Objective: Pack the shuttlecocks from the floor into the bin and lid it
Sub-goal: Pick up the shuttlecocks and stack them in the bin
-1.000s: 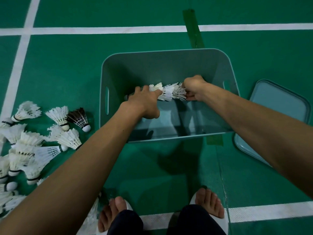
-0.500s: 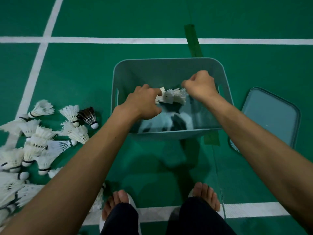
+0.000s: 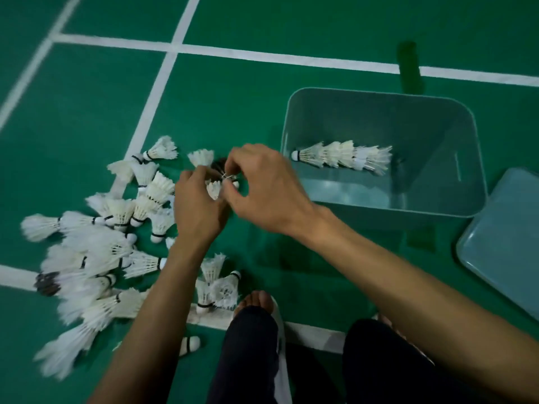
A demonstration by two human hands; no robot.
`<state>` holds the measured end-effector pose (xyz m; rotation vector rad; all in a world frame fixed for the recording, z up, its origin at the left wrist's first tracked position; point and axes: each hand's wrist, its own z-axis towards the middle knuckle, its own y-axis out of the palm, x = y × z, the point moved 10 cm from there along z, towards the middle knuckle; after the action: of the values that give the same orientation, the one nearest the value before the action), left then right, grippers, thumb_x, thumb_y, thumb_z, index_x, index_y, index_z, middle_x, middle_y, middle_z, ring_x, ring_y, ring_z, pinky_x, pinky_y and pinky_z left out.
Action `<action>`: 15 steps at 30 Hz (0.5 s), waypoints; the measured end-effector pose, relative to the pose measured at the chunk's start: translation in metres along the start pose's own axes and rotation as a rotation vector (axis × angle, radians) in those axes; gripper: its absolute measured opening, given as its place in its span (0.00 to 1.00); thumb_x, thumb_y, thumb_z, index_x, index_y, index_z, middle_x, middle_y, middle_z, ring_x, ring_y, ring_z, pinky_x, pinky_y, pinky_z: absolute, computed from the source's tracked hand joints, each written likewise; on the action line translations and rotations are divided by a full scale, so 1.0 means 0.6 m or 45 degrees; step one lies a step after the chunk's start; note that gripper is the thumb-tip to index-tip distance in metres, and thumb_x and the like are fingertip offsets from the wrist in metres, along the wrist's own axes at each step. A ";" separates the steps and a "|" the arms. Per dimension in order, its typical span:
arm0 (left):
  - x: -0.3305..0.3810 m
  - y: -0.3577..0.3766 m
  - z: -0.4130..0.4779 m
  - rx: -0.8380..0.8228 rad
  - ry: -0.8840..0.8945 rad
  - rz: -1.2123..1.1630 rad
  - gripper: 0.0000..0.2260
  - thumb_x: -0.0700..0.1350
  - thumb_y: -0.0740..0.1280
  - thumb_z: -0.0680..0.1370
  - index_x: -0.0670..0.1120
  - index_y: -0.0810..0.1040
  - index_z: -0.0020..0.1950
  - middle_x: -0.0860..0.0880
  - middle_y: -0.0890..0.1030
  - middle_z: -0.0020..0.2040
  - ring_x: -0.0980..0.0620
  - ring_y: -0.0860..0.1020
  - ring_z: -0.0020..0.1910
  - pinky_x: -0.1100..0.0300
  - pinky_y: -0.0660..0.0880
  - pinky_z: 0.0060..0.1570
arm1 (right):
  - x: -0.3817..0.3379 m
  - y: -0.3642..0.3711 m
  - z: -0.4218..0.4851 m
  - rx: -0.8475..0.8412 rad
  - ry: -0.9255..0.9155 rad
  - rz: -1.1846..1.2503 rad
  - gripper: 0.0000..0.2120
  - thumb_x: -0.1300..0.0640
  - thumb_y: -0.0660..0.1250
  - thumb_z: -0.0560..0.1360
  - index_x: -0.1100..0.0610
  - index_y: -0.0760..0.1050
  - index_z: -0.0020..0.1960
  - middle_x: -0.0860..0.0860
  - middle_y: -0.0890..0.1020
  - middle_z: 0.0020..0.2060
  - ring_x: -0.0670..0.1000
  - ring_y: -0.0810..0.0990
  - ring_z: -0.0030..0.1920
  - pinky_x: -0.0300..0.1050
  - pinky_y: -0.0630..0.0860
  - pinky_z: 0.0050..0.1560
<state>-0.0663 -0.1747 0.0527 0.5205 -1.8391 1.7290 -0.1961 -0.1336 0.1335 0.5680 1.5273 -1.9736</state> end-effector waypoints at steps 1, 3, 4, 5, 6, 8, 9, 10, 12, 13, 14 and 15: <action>-0.040 0.002 -0.005 -0.021 -0.093 0.082 0.19 0.51 0.63 0.71 0.44 0.80 0.58 0.41 0.77 0.55 0.39 0.76 0.55 0.52 0.72 0.48 | -0.008 0.037 -0.004 -0.100 -0.020 0.029 0.07 0.54 0.68 0.73 0.58 0.75 0.44 0.51 0.78 0.39 0.54 0.75 0.40 0.51 0.74 0.42; -0.107 -0.001 -0.016 -0.018 -0.275 0.249 0.18 0.49 0.68 0.71 0.44 0.78 0.60 0.38 0.76 0.59 0.36 0.73 0.58 0.47 0.72 0.53 | -0.002 0.108 -0.015 -0.281 0.000 0.032 0.06 0.56 0.68 0.74 0.57 0.73 0.45 0.52 0.76 0.40 0.55 0.76 0.40 0.52 0.75 0.41; -0.134 -0.005 -0.020 -0.001 -0.346 0.323 0.19 0.47 0.71 0.72 0.44 0.77 0.61 0.39 0.75 0.61 0.36 0.72 0.60 0.45 0.71 0.56 | 0.011 0.140 -0.021 -0.369 0.042 0.007 0.06 0.57 0.67 0.75 0.58 0.72 0.46 0.52 0.76 0.41 0.57 0.77 0.41 0.52 0.75 0.41; -0.155 -0.007 -0.020 0.009 -0.394 0.386 0.21 0.46 0.72 0.71 0.44 0.76 0.62 0.39 0.74 0.63 0.36 0.71 0.62 0.44 0.70 0.59 | 0.030 0.169 -0.028 -0.458 0.103 -0.033 0.06 0.58 0.67 0.75 0.58 0.71 0.48 0.54 0.76 0.43 0.59 0.78 0.43 0.53 0.75 0.42; -0.171 -0.008 -0.019 0.010 -0.432 0.437 0.24 0.45 0.73 0.70 0.44 0.74 0.64 0.39 0.72 0.65 0.36 0.69 0.64 0.43 0.69 0.61 | 0.050 0.193 -0.036 -0.540 0.172 -0.078 0.07 0.59 0.67 0.75 0.58 0.70 0.50 0.56 0.77 0.46 0.61 0.79 0.46 0.53 0.75 0.42; -0.202 -0.004 -0.013 -0.018 -0.512 0.505 0.30 0.46 0.75 0.68 0.44 0.70 0.68 0.40 0.69 0.68 0.36 0.66 0.67 0.42 0.68 0.63 | 0.087 0.226 -0.048 -0.651 0.288 -0.153 0.14 0.62 0.67 0.73 0.59 0.69 0.58 0.58 0.76 0.52 0.62 0.78 0.51 0.51 0.72 0.44; -0.216 0.000 -0.011 -0.039 -0.545 0.530 0.34 0.46 0.76 0.67 0.44 0.67 0.69 0.40 0.68 0.70 0.36 0.65 0.69 0.42 0.67 0.64 | 0.100 0.237 -0.051 -0.675 0.317 -0.197 0.19 0.64 0.67 0.72 0.59 0.68 0.62 0.58 0.74 0.55 0.62 0.76 0.54 0.52 0.72 0.45; -0.226 0.005 -0.008 -0.062 -0.560 0.550 0.36 0.48 0.77 0.67 0.44 0.65 0.71 0.40 0.67 0.71 0.36 0.64 0.70 0.41 0.67 0.65 | 0.109 0.245 -0.050 -0.687 0.322 -0.258 0.25 0.65 0.68 0.71 0.59 0.66 0.66 0.59 0.72 0.59 0.61 0.74 0.57 0.53 0.74 0.47; -0.234 0.017 -0.004 -0.095 -0.523 0.578 0.38 0.50 0.78 0.67 0.45 0.64 0.73 0.41 0.66 0.71 0.37 0.64 0.70 0.40 0.68 0.65 | 0.115 0.258 -0.037 -0.698 0.265 -0.396 0.33 0.66 0.70 0.69 0.59 0.63 0.72 0.60 0.66 0.69 0.62 0.70 0.63 0.55 0.76 0.53; -0.234 0.021 -0.002 -0.102 -0.491 0.583 0.38 0.50 0.78 0.68 0.46 0.64 0.73 0.42 0.67 0.71 0.37 0.65 0.70 0.40 0.69 0.64 | 0.115 0.264 -0.027 -0.700 0.228 -0.441 0.36 0.66 0.71 0.68 0.59 0.62 0.73 0.61 0.62 0.73 0.62 0.68 0.66 0.57 0.76 0.56; -0.234 0.025 0.000 -0.106 -0.468 0.583 0.37 0.50 0.77 0.69 0.47 0.65 0.74 0.42 0.68 0.70 0.38 0.66 0.70 0.39 0.69 0.64 | 0.113 0.268 -0.014 -0.697 0.192 -0.463 0.38 0.65 0.72 0.68 0.59 0.60 0.75 0.61 0.59 0.75 0.63 0.66 0.68 0.58 0.74 0.60; -0.234 0.026 0.002 -0.113 -0.452 0.580 0.34 0.50 0.77 0.70 0.48 0.66 0.73 0.43 0.70 0.69 0.39 0.67 0.69 0.39 0.69 0.63 | 0.111 0.272 -0.001 -0.694 0.159 -0.465 0.40 0.64 0.73 0.68 0.58 0.60 0.76 0.61 0.58 0.77 0.63 0.64 0.70 0.60 0.73 0.63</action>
<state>0.0319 -0.1872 -0.0484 0.4131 -2.4240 1.9218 -0.1366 -0.1748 -0.0271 0.1913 2.2662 -1.6658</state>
